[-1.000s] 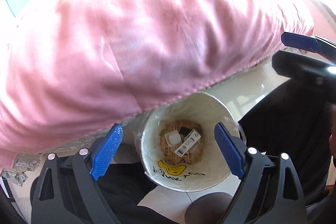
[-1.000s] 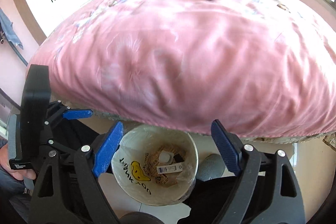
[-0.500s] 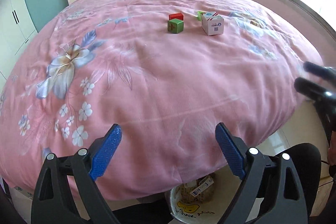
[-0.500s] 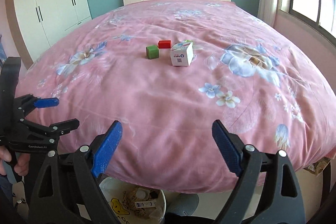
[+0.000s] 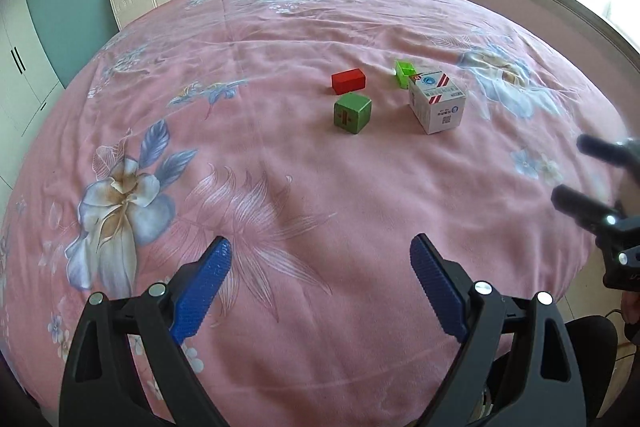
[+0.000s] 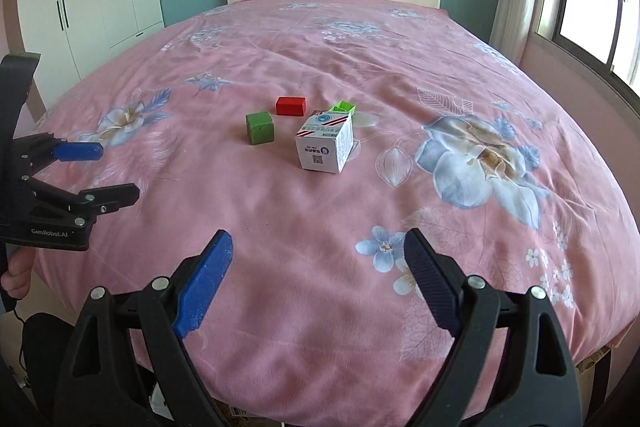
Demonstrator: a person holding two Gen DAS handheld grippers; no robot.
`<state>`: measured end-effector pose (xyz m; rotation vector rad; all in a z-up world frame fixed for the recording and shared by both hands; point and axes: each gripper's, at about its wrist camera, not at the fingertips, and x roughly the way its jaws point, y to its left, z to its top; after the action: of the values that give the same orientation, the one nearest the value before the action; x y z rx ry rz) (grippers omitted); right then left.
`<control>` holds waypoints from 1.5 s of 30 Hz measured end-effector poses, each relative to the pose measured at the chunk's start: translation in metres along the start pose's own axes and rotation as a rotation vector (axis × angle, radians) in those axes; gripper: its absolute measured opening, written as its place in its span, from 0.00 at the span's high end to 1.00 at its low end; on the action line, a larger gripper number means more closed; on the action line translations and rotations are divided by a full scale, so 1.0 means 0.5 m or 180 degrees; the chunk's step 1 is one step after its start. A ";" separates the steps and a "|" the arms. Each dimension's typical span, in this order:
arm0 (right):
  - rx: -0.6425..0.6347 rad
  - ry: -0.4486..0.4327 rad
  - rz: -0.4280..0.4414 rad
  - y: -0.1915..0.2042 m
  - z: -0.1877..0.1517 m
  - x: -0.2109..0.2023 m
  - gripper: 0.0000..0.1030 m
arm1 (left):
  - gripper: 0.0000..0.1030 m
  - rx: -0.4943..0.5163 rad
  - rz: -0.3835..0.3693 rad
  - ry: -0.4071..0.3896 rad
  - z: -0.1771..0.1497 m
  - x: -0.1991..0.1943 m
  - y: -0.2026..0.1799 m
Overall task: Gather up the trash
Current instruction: 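Move both open tools back from the bin toward the blocks on the bed, then grasp the green cube with the left tool while the right tool grasps the white medicine box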
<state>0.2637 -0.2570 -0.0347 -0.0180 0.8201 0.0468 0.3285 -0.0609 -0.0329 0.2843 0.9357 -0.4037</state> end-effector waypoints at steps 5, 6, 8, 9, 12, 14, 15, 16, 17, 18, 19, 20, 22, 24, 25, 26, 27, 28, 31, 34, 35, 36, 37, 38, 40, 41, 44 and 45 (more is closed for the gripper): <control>-0.0023 0.0092 0.0019 -0.006 0.030 0.065 0.17 | 0.10 0.0091 0.0005 0.0095 0.050 0.067 -0.001; -0.0038 0.0111 0.0027 -0.006 0.035 0.078 0.17 | 0.10 0.0109 0.0009 0.0126 0.059 0.082 -0.002; -0.0065 0.0153 0.0030 -0.008 0.045 0.104 0.17 | 0.10 0.0135 -0.0011 0.0152 0.076 0.106 -0.002; -0.0072 0.0157 0.0037 -0.008 0.051 0.114 0.17 | 0.10 0.0153 -0.0031 0.0177 0.085 0.119 -0.004; -0.0111 0.0194 0.0042 -0.010 0.069 0.145 0.17 | 0.10 0.0209 -0.0075 0.0243 0.108 0.153 -0.010; -0.0120 0.0206 0.0061 -0.013 0.083 0.164 0.16 | 0.10 0.0255 -0.0100 0.0273 0.126 0.174 -0.013; -0.0117 0.0225 0.0071 -0.014 0.089 0.174 0.16 | 0.10 0.0271 -0.0104 0.0305 0.134 0.184 -0.014; -0.0119 0.0253 0.0089 -0.015 0.096 0.184 0.16 | 0.10 0.0285 -0.0104 0.0339 0.143 0.194 -0.015; -0.0117 0.0283 0.0105 -0.017 0.103 0.193 0.16 | 0.10 0.0293 -0.0115 0.0369 0.151 0.202 -0.015; -0.0120 0.0307 0.0122 -0.018 0.109 0.202 0.16 | 0.10 0.0294 -0.0146 0.0421 0.159 0.211 -0.014; -0.0126 0.0369 0.0144 -0.019 0.116 0.211 0.16 | 0.10 0.0269 -0.0176 0.0471 0.168 0.219 -0.012; -0.0121 0.0405 0.0173 -0.020 0.123 0.218 0.16 | 0.10 0.0247 -0.0196 0.0473 0.177 0.221 -0.010; -0.0140 0.0418 0.0171 -0.022 0.139 0.229 0.16 | 0.10 0.0307 -0.0185 0.0500 0.194 0.229 -0.011; -0.0173 0.0473 0.0126 -0.024 0.152 0.247 0.16 | 0.10 0.0375 -0.0176 0.0552 0.204 0.242 -0.014; -0.0163 0.0484 0.0148 -0.024 0.157 0.256 0.16 | 0.10 0.0358 -0.0176 0.0554 0.209 0.248 -0.012; -0.0147 0.0497 0.0185 -0.026 0.159 0.263 0.16 | 0.10 0.0340 -0.0171 0.0575 0.213 0.254 -0.010; -0.0142 0.0531 0.0216 -0.026 0.161 0.273 0.16 | 0.10 0.0343 -0.0183 0.0593 0.216 0.260 -0.009; -0.0151 0.0551 0.0226 -0.025 0.161 0.281 0.16 | 0.10 0.0363 -0.0213 0.0595 0.219 0.265 -0.010; -0.0204 0.0562 0.0211 -0.022 0.160 0.301 0.16 | 0.10 0.0424 -0.0221 0.0610 0.224 0.282 -0.010; -0.0195 0.0571 0.0239 -0.026 0.159 0.313 0.16 | 0.10 0.0477 -0.0270 0.0646 0.225 0.299 -0.012; -0.0187 0.0567 0.0240 -0.027 0.159 0.317 0.17 | 0.11 0.0487 -0.0288 0.0648 0.226 0.303 -0.013; -0.0181 0.0564 0.0242 -0.028 0.159 0.319 0.18 | 0.12 0.0489 -0.0300 0.0640 0.226 0.306 -0.013; -0.0188 0.0567 0.0258 -0.028 0.160 0.322 0.25 | 0.15 0.0483 -0.0312 0.0632 0.227 0.308 -0.014; -0.0196 0.0570 0.0257 -0.029 0.161 0.325 0.31 | 0.20 0.0479 -0.0355 0.0629 0.229 0.309 -0.014; -0.0216 0.0568 0.0244 -0.030 0.163 0.327 0.38 | 0.27 0.0478 -0.0382 0.0608 0.234 0.310 -0.017; -0.0224 0.0552 0.0251 -0.030 0.164 0.328 0.40 | 0.31 0.0484 -0.0388 0.0595 0.236 0.309 -0.019; -0.0226 0.0535 0.0249 -0.033 0.167 0.330 0.45 | 0.40 0.0531 -0.0410 0.0576 0.237 0.311 -0.030; -0.0226 0.0531 0.0237 -0.034 0.167 0.330 0.46 | 0.42 0.0529 -0.0424 0.0575 0.237 0.311 -0.032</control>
<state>0.4379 -0.2655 -0.0986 -0.0589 0.9854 0.1462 0.4886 -0.1559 -0.0951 0.4164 1.1037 -0.5870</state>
